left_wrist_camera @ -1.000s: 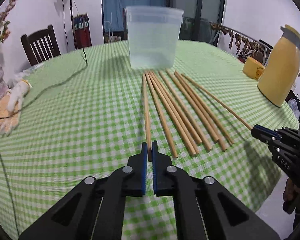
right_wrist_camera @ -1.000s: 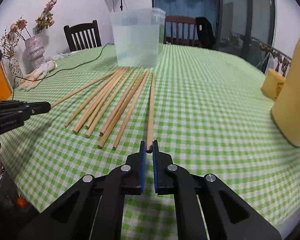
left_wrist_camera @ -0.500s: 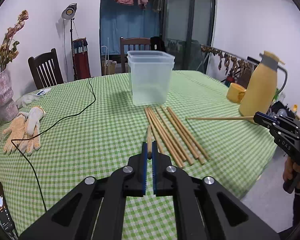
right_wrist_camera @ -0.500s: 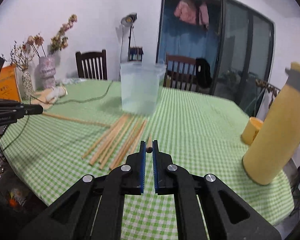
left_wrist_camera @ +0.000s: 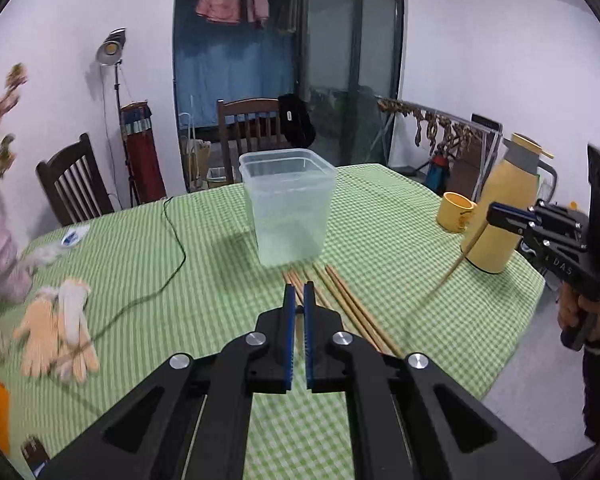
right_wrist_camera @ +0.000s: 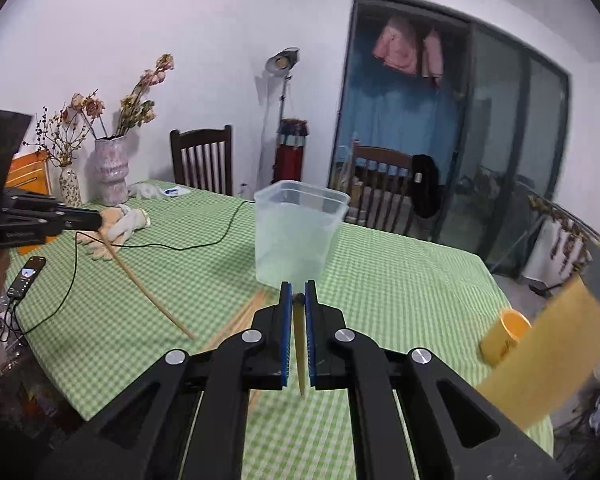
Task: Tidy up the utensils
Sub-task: 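Lift both held sticks and carry them over the clear plastic container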
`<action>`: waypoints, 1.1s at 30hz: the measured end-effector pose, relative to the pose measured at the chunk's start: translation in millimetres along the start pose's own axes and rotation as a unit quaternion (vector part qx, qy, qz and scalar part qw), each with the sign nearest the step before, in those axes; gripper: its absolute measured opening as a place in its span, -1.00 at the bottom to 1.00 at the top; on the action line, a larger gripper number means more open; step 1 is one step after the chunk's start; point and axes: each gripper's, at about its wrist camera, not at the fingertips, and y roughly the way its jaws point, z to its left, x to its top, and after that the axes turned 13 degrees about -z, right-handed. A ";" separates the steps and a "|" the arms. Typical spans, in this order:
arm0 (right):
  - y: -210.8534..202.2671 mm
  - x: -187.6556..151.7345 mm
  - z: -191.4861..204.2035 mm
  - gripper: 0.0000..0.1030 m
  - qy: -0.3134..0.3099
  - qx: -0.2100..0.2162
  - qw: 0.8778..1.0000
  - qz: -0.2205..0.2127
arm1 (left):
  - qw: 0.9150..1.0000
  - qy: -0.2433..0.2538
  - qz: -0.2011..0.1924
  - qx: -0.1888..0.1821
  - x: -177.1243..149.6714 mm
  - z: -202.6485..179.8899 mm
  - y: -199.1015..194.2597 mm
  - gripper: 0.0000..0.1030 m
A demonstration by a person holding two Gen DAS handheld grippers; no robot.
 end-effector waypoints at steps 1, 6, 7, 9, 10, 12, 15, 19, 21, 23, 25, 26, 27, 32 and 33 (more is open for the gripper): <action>10.2 4.8 -2.5 -0.87 0.003 0.010 1.000 0.011 | 1.000 0.008 0.004 -0.003 8.1 0.1 9.4 -0.98; 54.4 19.6 -23.6 -0.87 0.045 0.041 0.996 0.062 | 0.998 0.020 0.042 -0.031 43.8 0.6 59.0 -0.98; 59.9 21.3 -27.8 -0.87 0.049 0.043 0.996 0.068 | 0.998 0.023 0.049 -0.037 49.2 0.7 67.3 -0.98; 67.8 24.3 -37.5 -0.87 0.065 0.047 0.993 0.081 | 0.997 0.023 0.060 -0.049 56.9 2.7 80.5 -0.98; 70.0 25.1 -41.5 -0.87 0.070 0.049 0.993 0.086 | 0.996 0.023 0.066 -0.051 59.4 3.9 86.6 -0.98; 76.5 26.2 -50.6 -0.87 0.083 0.049 0.991 0.097 | 0.995 0.034 0.079 -0.045 64.7 7.0 98.0 -0.98; 85.5 28.5 -58.3 -0.87 0.095 0.050 0.988 0.107 | 0.994 0.034 0.091 -0.049 69.8 10.0 111.0 -0.98; 95.9 33.4 -60.2 -0.87 0.096 0.058 0.987 0.113 | 0.993 0.029 0.101 -0.059 79.9 17.0 126.0 -0.98; 99.7 43.7 -61.1 -0.87 0.092 0.062 0.988 0.109 | 0.993 0.035 0.095 -0.052 85.4 19.5 128.2 -0.98; 100.7 60.9 -63.8 -0.87 0.091 0.070 0.989 0.095 | 0.993 0.037 0.094 -0.056 94.9 21.9 128.4 -0.98; 101.5 79.1 -67.4 -0.87 0.080 0.071 0.991 0.079 | 0.995 0.044 0.076 -0.053 115.6 22.8 124.7 -0.98; 102.5 90.8 -69.5 -0.87 0.078 0.074 0.992 0.071 | 0.995 0.047 0.063 -0.055 132.1 23.5 121.2 -0.98; 103.0 107.3 -72.8 -0.87 0.075 0.074 0.993 0.058 | 0.996 0.046 0.055 -0.057 145.6 26.3 117.1 -0.98; 108.7 178.7 -89.4 -0.87 0.073 0.079 0.994 -0.005 | 0.996 0.011 -0.013 -0.089 221.8 41.1 102.8 -0.98; 112.7 191.1 -92.1 -0.87 0.071 0.075 0.994 -0.018 | 0.996 0.005 -0.026 -0.088 234.7 44.5 103.8 -0.98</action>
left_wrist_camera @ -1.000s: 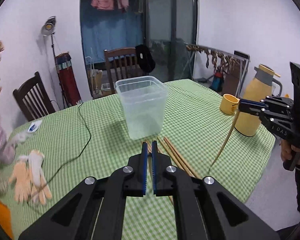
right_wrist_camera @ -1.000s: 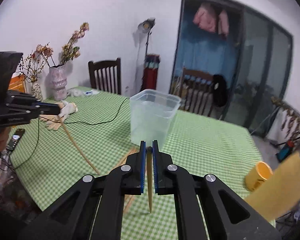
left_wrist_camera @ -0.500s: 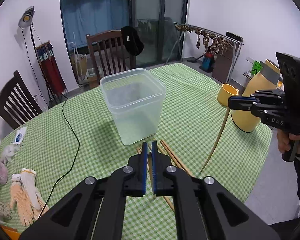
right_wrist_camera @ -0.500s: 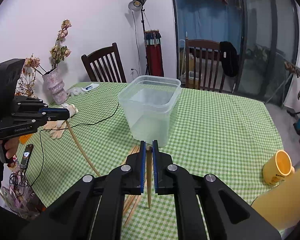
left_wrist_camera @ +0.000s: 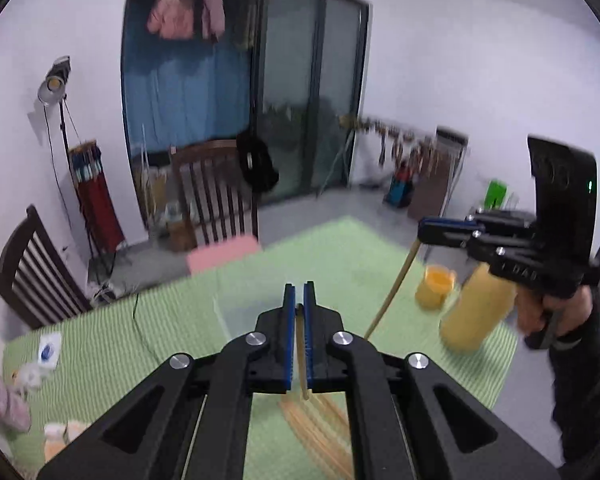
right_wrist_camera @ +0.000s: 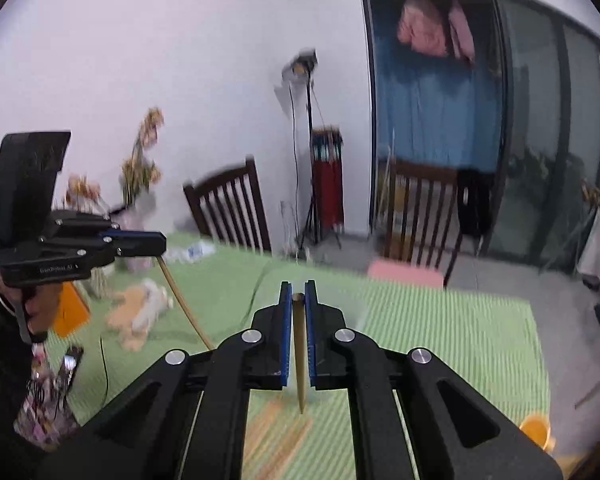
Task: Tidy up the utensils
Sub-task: 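Lift both held sticks and carry them over the clear plastic container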
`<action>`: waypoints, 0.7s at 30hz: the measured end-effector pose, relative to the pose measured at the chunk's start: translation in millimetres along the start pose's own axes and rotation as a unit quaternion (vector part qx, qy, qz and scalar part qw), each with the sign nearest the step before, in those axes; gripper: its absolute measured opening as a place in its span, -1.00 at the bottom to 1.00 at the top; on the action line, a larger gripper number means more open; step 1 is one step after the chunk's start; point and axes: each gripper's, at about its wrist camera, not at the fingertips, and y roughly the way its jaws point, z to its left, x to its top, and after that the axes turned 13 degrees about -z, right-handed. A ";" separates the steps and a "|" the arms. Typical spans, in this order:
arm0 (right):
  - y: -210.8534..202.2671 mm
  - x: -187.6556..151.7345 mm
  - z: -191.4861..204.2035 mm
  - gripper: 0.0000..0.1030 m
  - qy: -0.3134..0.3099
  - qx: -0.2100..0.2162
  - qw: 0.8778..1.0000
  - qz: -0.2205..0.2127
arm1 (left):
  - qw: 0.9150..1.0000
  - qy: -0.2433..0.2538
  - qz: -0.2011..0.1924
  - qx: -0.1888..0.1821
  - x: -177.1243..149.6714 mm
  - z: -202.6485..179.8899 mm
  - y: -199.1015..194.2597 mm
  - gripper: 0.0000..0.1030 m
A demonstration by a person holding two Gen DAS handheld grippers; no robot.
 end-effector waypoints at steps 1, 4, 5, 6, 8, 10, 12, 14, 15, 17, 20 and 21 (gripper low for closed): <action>6.2 9.2 -1.5 -0.87 0.001 0.001 1.000 -0.007 | 1.000 0.001 -0.013 0.007 14.3 5.1 4.3 -0.98; 28.3 21.8 -7.9 -0.87 0.003 -0.003 1.000 -0.015 | 1.000 -0.007 -0.021 0.020 36.7 17.4 24.5 -0.98; 40.5 23.9 -11.4 -0.87 0.007 -0.004 1.000 -0.013 | 0.999 -0.011 -0.021 0.022 41.1 21.3 31.5 -0.98; 49.6 24.0 -12.8 -0.87 0.007 -0.006 1.000 -0.011 | 0.999 -0.016 -0.020 0.025 46.2 27.6 41.6 -0.98; 73.8 20.6 -17.8 -0.87 0.011 -0.005 1.000 0.001 | 0.999 -0.024 -0.014 0.027 51.7 36.6 60.3 -0.98; 95.9 11.5 -22.6 -0.87 0.010 -0.009 1.000 0.012 | 0.999 -0.026 -0.006 0.033 50.3 46.6 82.8 -0.98; 116.5 0.1 -28.0 -0.87 0.015 -0.010 0.999 0.028 | 0.999 -0.022 0.004 0.045 42.8 54.8 106.6 -0.98; 142.0 -18.7 -36.8 -0.87 0.025 -0.011 0.998 0.052 | 0.999 -0.017 0.020 0.047 29.3 59.2 129.3 -0.98; 151.7 -25.9 -40.2 -0.87 0.029 -0.012 0.998 0.062 | 0.998 -0.015 0.031 0.050 20.9 61.9 143.7 -0.98; 169.6 -41.7 -47.2 -0.87 0.036 -0.016 0.996 0.082 | 0.997 -0.017 0.048 0.050 6.6 70.2 167.6 -0.98; 194.0 -64.1 -60.2 -0.87 0.048 -0.021 0.992 0.112 | 0.995 -0.029 0.075 0.056 -14.8 82.4 203.4 -0.98; 200.9 -71.4 -65.2 -0.87 0.053 -0.024 0.991 0.121 | 0.995 -0.029 0.081 0.055 -20.4 85.6 208.8 -0.98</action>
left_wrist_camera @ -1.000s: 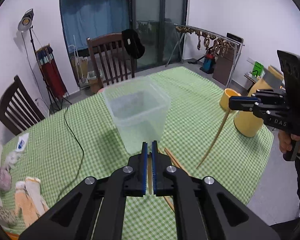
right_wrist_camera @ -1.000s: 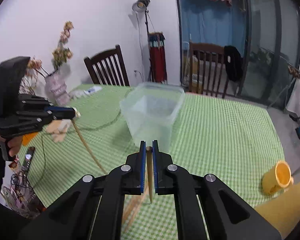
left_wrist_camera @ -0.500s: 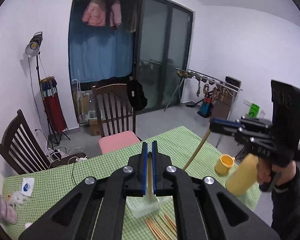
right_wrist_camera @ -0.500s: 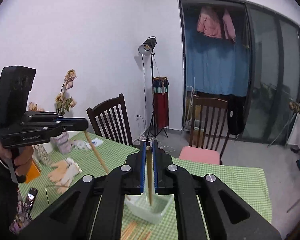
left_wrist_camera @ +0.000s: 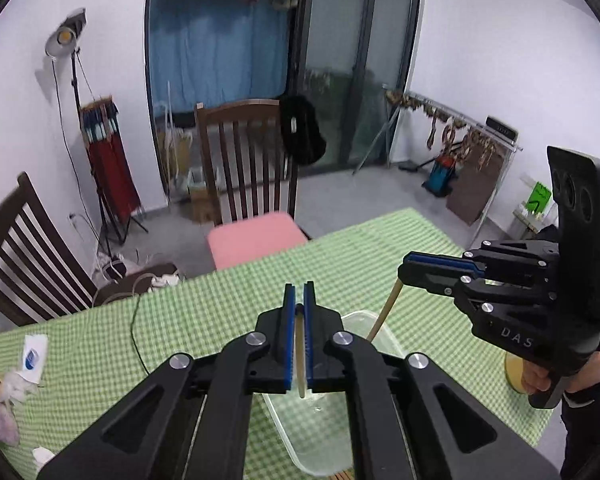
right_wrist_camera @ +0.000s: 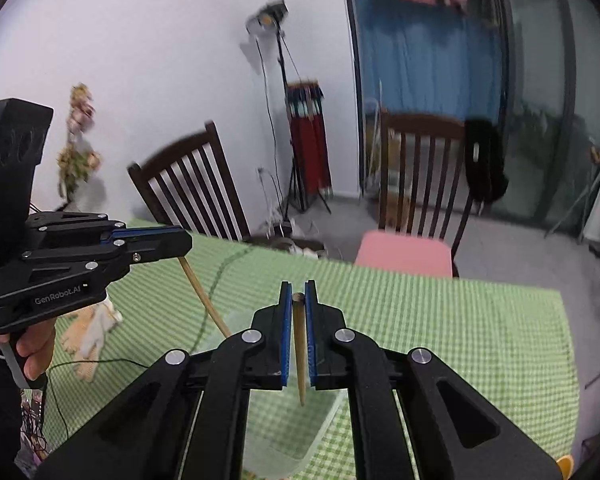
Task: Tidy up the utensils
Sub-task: 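Lift both held sticks and carry them over the clear plastic container, then open both tools to drop the sticks into the container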
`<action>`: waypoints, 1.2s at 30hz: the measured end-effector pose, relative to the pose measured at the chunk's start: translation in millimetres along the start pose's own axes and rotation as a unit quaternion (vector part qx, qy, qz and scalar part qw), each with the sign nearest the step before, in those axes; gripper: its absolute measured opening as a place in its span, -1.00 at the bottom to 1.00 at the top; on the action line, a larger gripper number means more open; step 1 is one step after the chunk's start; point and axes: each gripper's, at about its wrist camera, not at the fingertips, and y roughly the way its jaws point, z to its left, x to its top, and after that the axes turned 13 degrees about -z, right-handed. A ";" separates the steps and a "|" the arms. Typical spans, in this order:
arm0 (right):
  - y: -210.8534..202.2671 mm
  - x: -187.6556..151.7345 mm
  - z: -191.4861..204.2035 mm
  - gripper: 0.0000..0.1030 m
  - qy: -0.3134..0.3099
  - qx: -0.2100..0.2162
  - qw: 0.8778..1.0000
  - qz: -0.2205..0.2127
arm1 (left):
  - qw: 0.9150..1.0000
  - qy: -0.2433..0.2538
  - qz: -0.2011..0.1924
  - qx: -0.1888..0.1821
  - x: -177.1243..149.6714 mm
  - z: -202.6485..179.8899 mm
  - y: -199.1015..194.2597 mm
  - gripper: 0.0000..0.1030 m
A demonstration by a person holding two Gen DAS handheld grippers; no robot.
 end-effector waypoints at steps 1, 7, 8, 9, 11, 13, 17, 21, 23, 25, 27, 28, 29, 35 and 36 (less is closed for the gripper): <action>7.2 -3.6 -4.2 -0.87 0.004 -0.002 1.000 0.008 | 1.000 0.002 0.008 -0.001 -4.2 1.5 9.7 -0.98; 21.2 -8.9 -15.1 -0.87 0.009 -0.013 1.000 0.017 | 1.000 0.009 0.028 0.000 -27.3 11.7 45.9 -0.97; 21.6 -8.3 -16.9 -0.87 0.012 -0.013 1.000 0.019 | 1.000 0.010 0.026 0.005 -30.5 14.1 50.9 -0.97; 23.3 -7.3 -18.7 -0.87 0.015 -0.014 1.000 0.020 | 1.000 0.010 0.023 0.009 -32.8 16.3 52.8 -0.97; 23.0 -6.3 -22.3 -0.87 0.018 -0.021 0.999 0.022 | 1.000 0.003 0.021 0.015 -32.3 23.3 55.3 -0.96; 22.3 -6.2 -24.9 -0.87 0.018 -0.028 0.999 0.024 | 0.999 -0.018 0.022 0.017 -31.2 29.9 56.9 -0.90; 10.0 -4.7 -24.4 -0.62 0.013 -0.039 0.999 0.024 | 0.999 -0.011 0.021 0.021 -29.5 30.3 47.4 -0.42; -16.0 2.7 -21.6 0.03 -0.006 -0.063 0.998 0.007 | 0.999 -0.005 0.003 0.035 -26.1 25.7 19.7 -0.05; -36.7 5.8 -22.4 0.03 -0.016 -0.071 0.997 0.004 | 0.999 0.000 0.004 0.039 -24.3 23.9 -0.1 -0.01; -55.0 6.4 -24.9 0.03 -0.025 -0.083 0.996 0.001 | 0.999 0.002 0.005 0.042 -22.4 22.4 -21.2 0.20; -78.3 5.1 -29.6 0.11 -0.029 -0.100 0.995 -0.006 | 0.999 0.004 0.000 0.050 -23.6 21.3 -47.2 0.33; -88.0 2.9 -30.5 0.14 -0.029 -0.106 0.994 -0.009 | 0.998 0.004 -0.004 0.057 -25.6 21.1 -60.3 0.38; -96.3 -0.5 -31.6 0.17 -0.029 -0.112 0.993 -0.010 | 0.998 0.003 -0.005 0.060 -27.0 20.8 -68.7 0.40; -148.0 -24.7 -21.6 0.28 -0.041 -0.128 0.991 -0.016 | 0.997 0.010 -0.014 0.076 -48.4 0.8 -131.3 0.50; -154.2 -26.3 -19.2 0.30 -0.043 -0.129 0.991 -0.018 | 0.997 0.010 -0.019 0.076 -53.0 -3.2 -141.2 0.53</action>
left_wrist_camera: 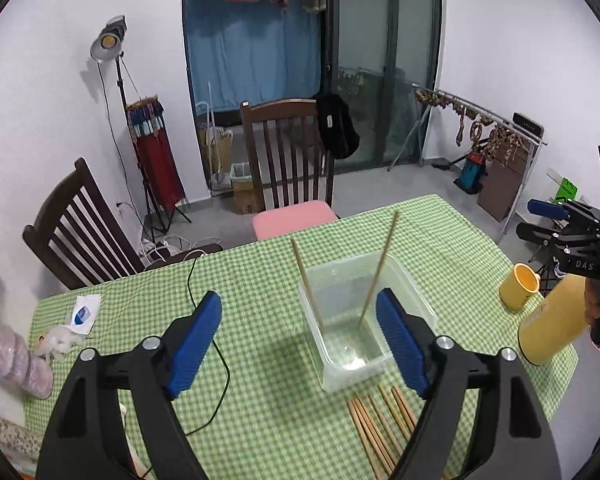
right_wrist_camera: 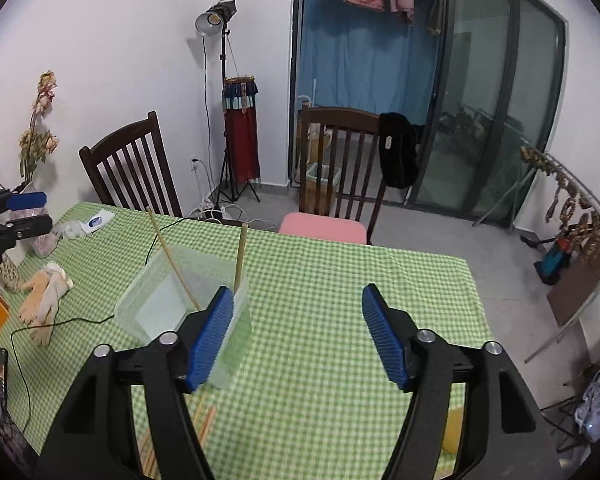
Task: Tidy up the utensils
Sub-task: 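Open both tools to drop the sticks into the container, then withdraw both open tools back toward the remaining sticks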
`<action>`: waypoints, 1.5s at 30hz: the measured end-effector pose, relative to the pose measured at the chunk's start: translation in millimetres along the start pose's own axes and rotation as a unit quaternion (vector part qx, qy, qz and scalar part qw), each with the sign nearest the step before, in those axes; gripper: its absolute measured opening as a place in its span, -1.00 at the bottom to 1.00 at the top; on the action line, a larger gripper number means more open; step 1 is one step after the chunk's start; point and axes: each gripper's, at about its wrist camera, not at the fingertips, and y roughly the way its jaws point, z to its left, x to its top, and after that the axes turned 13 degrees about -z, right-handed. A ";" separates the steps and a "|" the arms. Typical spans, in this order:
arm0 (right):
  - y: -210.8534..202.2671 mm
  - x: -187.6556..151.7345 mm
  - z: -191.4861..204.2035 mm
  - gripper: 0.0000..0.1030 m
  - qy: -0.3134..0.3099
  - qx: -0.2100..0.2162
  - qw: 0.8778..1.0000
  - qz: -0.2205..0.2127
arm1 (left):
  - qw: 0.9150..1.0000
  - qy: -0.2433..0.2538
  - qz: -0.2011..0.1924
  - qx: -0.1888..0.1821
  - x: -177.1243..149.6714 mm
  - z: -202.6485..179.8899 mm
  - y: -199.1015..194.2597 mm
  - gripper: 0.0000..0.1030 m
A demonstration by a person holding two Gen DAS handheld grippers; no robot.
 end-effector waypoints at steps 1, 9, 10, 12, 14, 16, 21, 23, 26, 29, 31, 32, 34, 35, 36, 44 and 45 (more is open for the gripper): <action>-9.8 -2.3 2.5 0.32 -0.002 -0.001 1.000 -0.005 | 1.000 0.001 -0.005 -0.002 -4.3 -2.9 -12.3 0.56; -64.3 -27.1 36.5 0.49 -0.041 0.008 0.999 -0.029 | 0.999 0.019 -0.030 -0.006 -39.0 -34.6 -84.0 0.66; -71.1 -33.3 41.3 0.50 -0.043 0.009 0.998 -0.033 | 0.999 0.019 -0.034 -0.006 -44.3 -38.7 -91.0 0.67; -83.5 -44.5 49.6 0.55 -0.047 0.016 0.998 -0.045 | 0.999 0.013 -0.044 -0.006 -58.2 -43.6 -107.1 0.69; -93.2 -56.8 56.5 0.59 -0.048 0.016 0.997 -0.053 | 0.998 0.001 -0.055 -0.004 -75.8 -47.4 -121.2 0.69; -99.4 -66.7 61.3 0.59 -0.048 0.015 0.997 -0.056 | 0.998 -0.009 -0.064 -0.002 -92.8 -50.8 -131.0 0.69; -120.2 -98.0 75.2 0.69 -0.051 -0.035 0.995 -0.080 | 0.995 -0.035 -0.095 0.012 -138.7 -57.2 -154.1 0.69; -125.8 -110.6 76.5 0.70 -0.038 -0.047 0.995 -0.084 | 0.993 -0.047 -0.104 0.019 -152.5 -56.2 -160.3 0.70; -137.3 -140.9 78.9 0.75 -0.017 -0.063 0.992 -0.104 | 0.991 -0.062 -0.119 0.024 -178.7 -60.3 -172.9 0.77; -145.7 -170.1 88.8 0.83 -0.015 -0.071 0.991 -0.116 | 0.989 -0.058 -0.130 0.033 -211.3 -68.2 -184.4 0.80; -151.7 -192.4 95.7 0.83 -0.014 -0.067 0.990 -0.125 | 0.986 -0.051 -0.151 0.053 -238.8 -78.5 -194.9 0.80; -155.5 -204.8 100.0 0.83 -0.015 -0.072 0.988 -0.134 | 0.984 -0.050 -0.161 0.063 -248.9 -81.9 -198.5 0.81; -160.9 -225.8 107.7 0.84 -0.024 -0.077 0.986 -0.148 | 0.977 -0.053 -0.181 0.102 -275.3 -88.9 -203.8 0.85; -162.2 -237.8 112.3 0.84 -0.021 -0.080 0.985 -0.150 | 0.975 -0.057 -0.182 0.111 -286.9 -93.0 -204.5 0.85; -163.3 -247.2 116.1 0.84 -0.021 -0.074 0.986 -0.151 | 0.975 -0.063 -0.181 0.111 -299.7 -98.1 -204.6 0.85; -175.2 -305.1 141.8 0.84 -0.007 -0.051 0.987 -0.150 | 0.978 -0.010 -0.190 0.086 -370.0 -133.7 -199.5 0.85; -176.9 -312.2 142.2 0.84 0.008 -0.047 0.988 -0.147 | 0.978 0.000 -0.187 0.087 -376.7 -136.1 -198.8 0.85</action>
